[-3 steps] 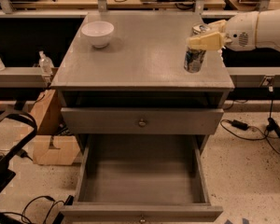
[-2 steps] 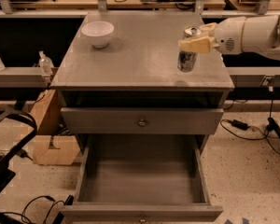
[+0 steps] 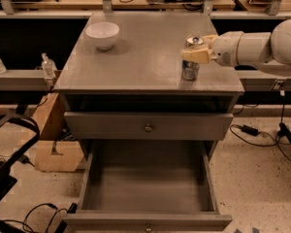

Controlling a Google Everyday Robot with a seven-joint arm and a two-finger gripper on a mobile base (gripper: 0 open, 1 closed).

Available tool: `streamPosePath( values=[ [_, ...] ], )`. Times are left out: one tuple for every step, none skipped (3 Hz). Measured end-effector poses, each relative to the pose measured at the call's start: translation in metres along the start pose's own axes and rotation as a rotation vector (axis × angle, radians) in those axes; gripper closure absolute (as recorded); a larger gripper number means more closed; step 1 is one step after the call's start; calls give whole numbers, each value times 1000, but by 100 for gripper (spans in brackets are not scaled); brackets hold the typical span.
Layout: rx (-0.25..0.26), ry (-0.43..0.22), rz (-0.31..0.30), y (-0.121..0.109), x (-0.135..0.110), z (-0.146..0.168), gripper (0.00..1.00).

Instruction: Pick redbull can from middle drawer and place on counter

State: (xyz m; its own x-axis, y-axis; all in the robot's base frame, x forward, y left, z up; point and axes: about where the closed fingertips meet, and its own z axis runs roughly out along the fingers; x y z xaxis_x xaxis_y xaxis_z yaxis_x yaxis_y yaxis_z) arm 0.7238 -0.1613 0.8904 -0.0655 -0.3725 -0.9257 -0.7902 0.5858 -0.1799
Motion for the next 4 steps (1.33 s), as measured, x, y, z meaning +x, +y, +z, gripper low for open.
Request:
streamPosePath(
  values=[
    [0, 0, 0, -1, -7, -2, 63],
    [0, 0, 0, -1, -7, -3, 39],
    [-5, -1, 0, 0, -8, 0, 16],
    [-10, -1, 0, 2, -8, 3, 0]
  ],
)
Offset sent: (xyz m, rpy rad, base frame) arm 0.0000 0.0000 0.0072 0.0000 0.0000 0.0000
